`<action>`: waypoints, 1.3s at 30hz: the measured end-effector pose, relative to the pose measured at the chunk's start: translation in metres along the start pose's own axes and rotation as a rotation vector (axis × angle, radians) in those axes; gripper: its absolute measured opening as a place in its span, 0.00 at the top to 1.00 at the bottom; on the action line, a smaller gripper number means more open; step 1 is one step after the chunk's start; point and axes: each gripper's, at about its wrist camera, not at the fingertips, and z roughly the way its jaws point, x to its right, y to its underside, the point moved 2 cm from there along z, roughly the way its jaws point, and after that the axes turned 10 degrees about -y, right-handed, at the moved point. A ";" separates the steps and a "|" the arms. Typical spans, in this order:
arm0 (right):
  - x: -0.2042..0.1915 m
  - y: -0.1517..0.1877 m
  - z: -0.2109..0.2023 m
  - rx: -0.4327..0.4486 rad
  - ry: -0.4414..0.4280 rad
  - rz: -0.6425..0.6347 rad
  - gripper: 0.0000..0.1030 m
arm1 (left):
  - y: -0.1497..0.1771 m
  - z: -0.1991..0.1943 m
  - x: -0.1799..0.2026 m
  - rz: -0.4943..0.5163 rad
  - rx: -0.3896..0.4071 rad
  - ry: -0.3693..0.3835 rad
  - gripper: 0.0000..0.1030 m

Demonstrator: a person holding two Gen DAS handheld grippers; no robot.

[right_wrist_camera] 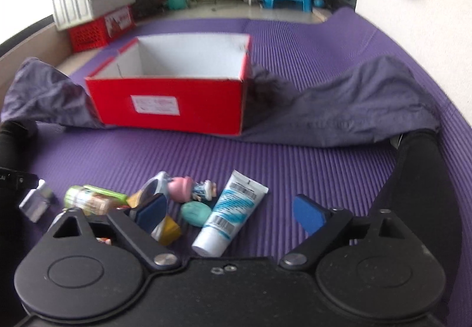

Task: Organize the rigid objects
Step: 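Grasp the clear pill bottle with the left tool while the right tool grasps the hand cream tube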

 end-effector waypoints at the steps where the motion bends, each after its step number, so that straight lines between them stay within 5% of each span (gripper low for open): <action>1: 0.002 -0.001 0.006 -0.014 0.002 0.008 0.12 | 0.000 0.006 0.000 -0.002 -0.024 0.000 0.00; 6: 0.008 -0.003 0.036 -0.092 0.031 0.036 0.19 | -0.002 0.035 -0.005 -0.034 -0.162 0.015 0.00; 15: 0.016 -0.004 0.074 -0.192 0.046 0.125 0.24 | -0.003 0.049 0.010 0.058 -0.185 -0.041 0.01; 20: 0.022 0.000 0.090 -0.244 0.063 0.197 0.29 | -0.006 0.060 0.019 0.110 -0.198 -0.068 0.09; 22: 0.023 0.000 0.092 -0.242 0.060 0.220 0.29 | -0.007 0.064 0.021 0.122 -0.206 -0.071 0.21; 25: 0.026 -0.003 0.095 -0.243 0.062 0.248 0.30 | -0.010 0.067 0.021 0.114 -0.217 -0.057 0.22; 31: 0.039 -0.006 0.097 -0.251 0.040 0.373 0.38 | -0.012 0.064 0.015 0.064 -0.248 0.024 0.42; 39: 0.036 -0.001 0.090 -0.245 0.043 0.362 0.41 | -0.011 0.062 0.012 0.051 -0.256 0.051 0.51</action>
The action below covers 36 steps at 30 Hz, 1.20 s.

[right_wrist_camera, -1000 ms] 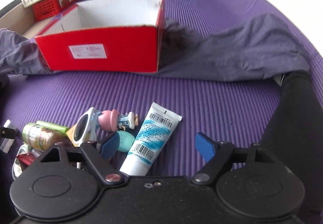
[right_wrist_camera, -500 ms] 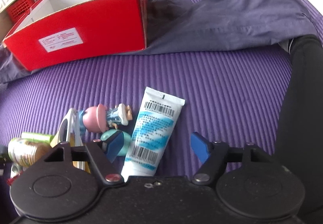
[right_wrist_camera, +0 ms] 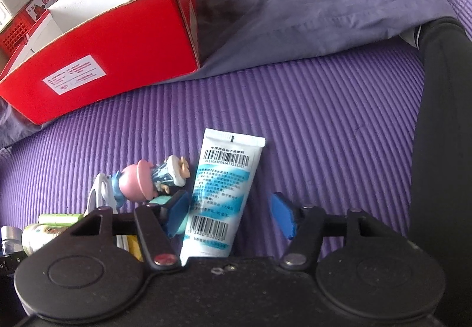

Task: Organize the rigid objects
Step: 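Grasp the clear pill bottle with the left tool while the right tool grasps the hand cream tube, then carry both items into the red shoebox and open both tools to release them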

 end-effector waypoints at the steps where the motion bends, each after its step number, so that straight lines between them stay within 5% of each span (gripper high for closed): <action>1: -0.001 0.000 0.000 -0.001 -0.009 0.003 0.42 | 0.000 0.000 0.000 -0.002 0.002 0.002 0.54; 8: 0.002 -0.003 0.002 0.004 -0.055 0.028 0.60 | 0.003 -0.001 0.000 -0.003 0.016 0.003 0.57; 36: -0.011 -0.019 -0.066 0.119 -0.113 -0.127 0.64 | -0.008 -0.043 -0.027 -0.034 0.138 0.047 0.60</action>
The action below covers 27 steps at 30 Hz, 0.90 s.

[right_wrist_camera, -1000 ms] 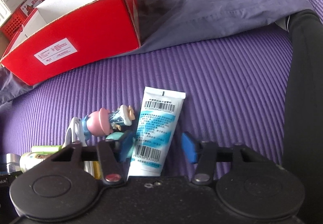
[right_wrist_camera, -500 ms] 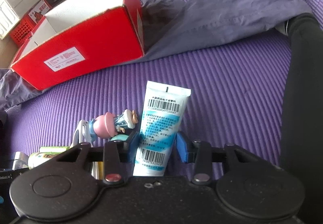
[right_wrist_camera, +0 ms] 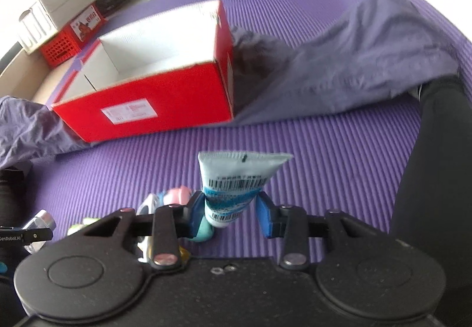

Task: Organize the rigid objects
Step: 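Carry both items into the red shoebox and open both tools to release them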

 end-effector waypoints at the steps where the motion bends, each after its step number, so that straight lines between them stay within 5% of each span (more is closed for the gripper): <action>1: -0.001 -0.003 -0.002 0.006 -0.002 -0.002 0.64 | -0.004 -0.006 -0.003 -0.003 0.013 0.008 0.60; 16: -0.046 -0.107 -0.021 0.115 -0.055 -0.162 0.65 | -0.106 -0.088 0.017 0.085 0.246 0.034 0.60; 27: -0.068 -0.168 0.030 0.093 -0.045 -0.197 0.67 | -0.177 -0.085 0.066 0.125 0.280 0.046 0.60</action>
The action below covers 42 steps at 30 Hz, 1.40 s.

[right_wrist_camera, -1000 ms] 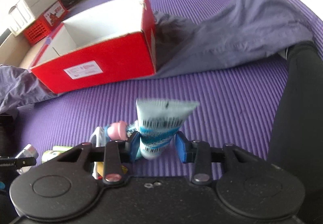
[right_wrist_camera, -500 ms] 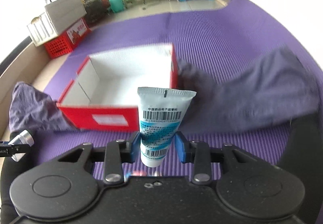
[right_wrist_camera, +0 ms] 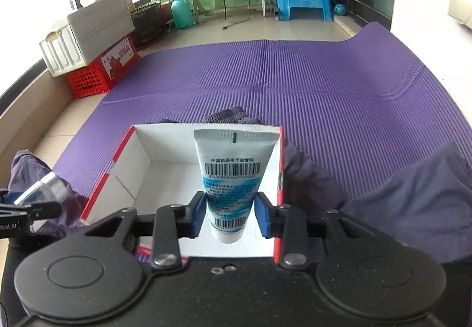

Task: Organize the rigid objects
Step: 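Carry both items into the red shoebox and open both tools to release them, then lift both tools out of the shoebox and return them over the items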

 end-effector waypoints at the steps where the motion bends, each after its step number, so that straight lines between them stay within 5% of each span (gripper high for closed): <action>1: 0.000 -0.003 0.009 -0.023 -0.009 -0.003 0.67 | -0.007 0.005 0.006 -0.002 -0.003 0.010 0.59; 3: 0.001 -0.005 0.023 -0.053 -0.015 -0.006 0.74 | -0.016 0.018 0.015 0.006 -0.007 0.010 0.60; 20: 0.018 0.016 0.121 -0.247 0.017 -0.038 0.75 | -0.018 0.156 0.075 0.029 -0.220 0.036 0.59; 34: 0.019 0.014 0.119 -0.230 -0.002 -0.055 0.69 | -0.002 0.189 0.084 0.059 -0.313 0.002 0.59; 42: 0.018 0.012 0.102 -0.208 -0.015 -0.050 0.53 | 0.001 0.173 0.076 0.026 -0.294 -0.017 0.43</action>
